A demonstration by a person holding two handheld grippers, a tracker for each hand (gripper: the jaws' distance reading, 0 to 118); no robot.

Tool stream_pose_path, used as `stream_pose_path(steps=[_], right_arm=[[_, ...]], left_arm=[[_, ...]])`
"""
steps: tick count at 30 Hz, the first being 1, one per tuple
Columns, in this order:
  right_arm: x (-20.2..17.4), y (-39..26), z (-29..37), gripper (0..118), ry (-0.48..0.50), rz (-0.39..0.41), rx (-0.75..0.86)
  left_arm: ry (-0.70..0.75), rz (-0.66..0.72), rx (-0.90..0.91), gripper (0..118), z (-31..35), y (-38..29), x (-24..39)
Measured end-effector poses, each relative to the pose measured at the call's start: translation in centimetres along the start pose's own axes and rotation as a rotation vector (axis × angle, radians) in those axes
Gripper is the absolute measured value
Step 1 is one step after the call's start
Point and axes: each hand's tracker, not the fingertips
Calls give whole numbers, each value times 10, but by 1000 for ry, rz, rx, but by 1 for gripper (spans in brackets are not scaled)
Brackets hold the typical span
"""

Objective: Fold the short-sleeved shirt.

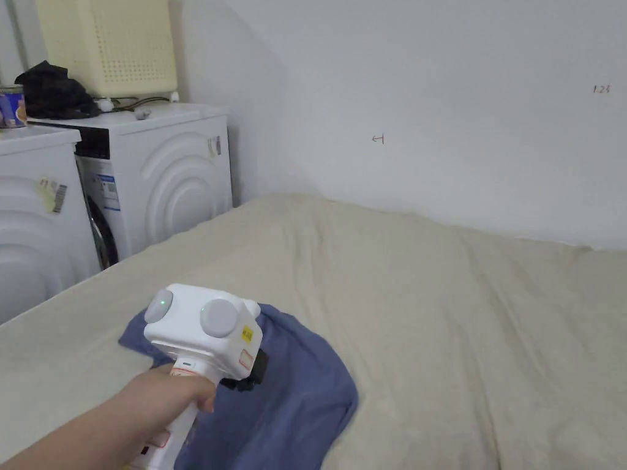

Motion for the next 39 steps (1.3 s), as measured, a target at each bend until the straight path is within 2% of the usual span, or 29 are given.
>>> stream_pose_path(steps=[1, 2, 3, 4, 5, 8, 11, 12, 13, 16, 17, 18, 19, 20, 21, 22, 24, 28, 32, 35, 39], right_arm=[[3, -3, -1, 0, -11, -8, -6], [7, -6, -2, 0, -18, -18, -13], [9, -8, -3, 0, -23, -24, -21], [11, -11, -6, 0, -29, -25, -34], [13, -14, -9, 0, -38, -21, -51], [15, -20, -18, 0, -52, -10, -86], [16, -25, -24, 0, -46, -12, -104], [13, -25, -25, 0, -43, -12, -107], [12, -27, -27, 0, -38, -14, -111], [8, -29, -31, 0, -17, -18, -123], [8, -30, -32, 0, -9, -19, -125], [7, -31, -32, 0, -4, -20, -127], [7, -31, -32, 0, 2, -20, -131], [6, -30, -32, 0, 5, -18, -134], [6, -30, -31, 0, 8, -18, -135], [7, -30, -30, 0, 11, -19, -135], [9, -29, -27, 0, 17, -31, -131], [16, -26, -21, 0, 18, -53, -131], [30, -18, -9, 0, 7, -87, -108], [42, -11, 1, 0, -16, -105, -75], [59, -2, 15, 0, -45, -134, -34]], left_arm=[[-15, -22, -24, 13, -14, -1, 5], [-24, 3, -38, 43, -29, 2, 6], [-36, 24, -55, 97, -42, 3, 6], [-53, 44, -67, 118, -54, 4, 7], [-125, 78, 31, 115, -61, 7, 6], [-90, 91, -77, 114, -94, 8, 10], [-25, -14, -81, 118, -62, -23, 39], [-24, -3, -85, 118, -56, -27, 41], [-47, 30, -82, 118, -88, -10, 17], [-58, 41, -104, 118, -82, -8, 15], [-27, 40, -143, 116, -50, -15, 34], [-32, 40, -135, 106, -43, -16, 37], [-30, 26, -125, 89, -32, -19, 41], [-35, -25, -94, 67, -20, -23, 45], [-44, -51, -106, 16, -44, -1, 28], [-38, -83, -88, 0, -38, -1, 28], [-5, -137, -94, 0, -33, 2, 33], [-37, -70, -89, 0, -24, 17, 20], [-44, 9, 56, 0, 40, 26, 2], [11, -49, 118, 0, 107, 20, 6], [-20, -70, 272, 0, 196, 24, 21]])
